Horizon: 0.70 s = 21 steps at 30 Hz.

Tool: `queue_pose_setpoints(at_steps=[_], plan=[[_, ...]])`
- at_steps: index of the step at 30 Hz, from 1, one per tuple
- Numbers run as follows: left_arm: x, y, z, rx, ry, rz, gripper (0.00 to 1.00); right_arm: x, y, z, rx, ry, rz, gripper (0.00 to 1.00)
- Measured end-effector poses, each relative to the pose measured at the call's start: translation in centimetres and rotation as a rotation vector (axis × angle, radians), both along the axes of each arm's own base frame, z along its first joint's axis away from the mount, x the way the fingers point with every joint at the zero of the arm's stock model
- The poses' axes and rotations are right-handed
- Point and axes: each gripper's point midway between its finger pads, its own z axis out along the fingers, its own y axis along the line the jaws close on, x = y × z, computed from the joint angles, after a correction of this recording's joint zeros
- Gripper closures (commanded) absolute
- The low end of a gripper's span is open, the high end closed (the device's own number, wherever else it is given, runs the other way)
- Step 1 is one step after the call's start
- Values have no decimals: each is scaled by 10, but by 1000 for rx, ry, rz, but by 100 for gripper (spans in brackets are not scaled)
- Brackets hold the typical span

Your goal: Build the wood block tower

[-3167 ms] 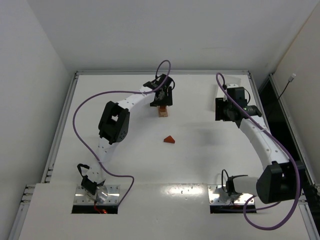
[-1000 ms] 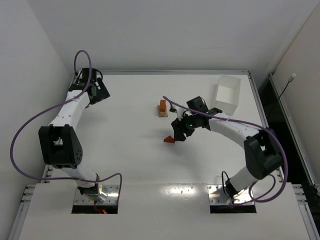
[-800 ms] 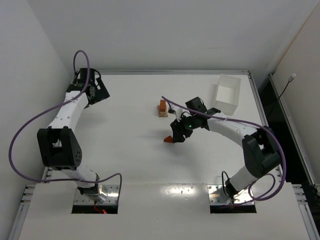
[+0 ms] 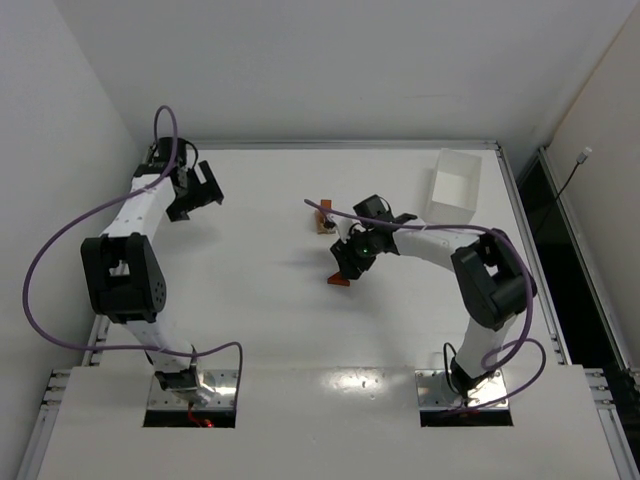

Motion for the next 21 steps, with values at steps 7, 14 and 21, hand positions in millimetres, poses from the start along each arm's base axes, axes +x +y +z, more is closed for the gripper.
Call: queue_pose_setpoints(at_steps=[7,14,21], plan=[[7,-2,-5,-15,9,-11,11,9,3,1,-8,-29,15,58],[6,-2,-13,-27,28,-13,11,-6,9,-3,-34,-18,84,58],[7,-4,-13,-36,27,-19,11,-19,16,-6,-44,-11,130,60]])
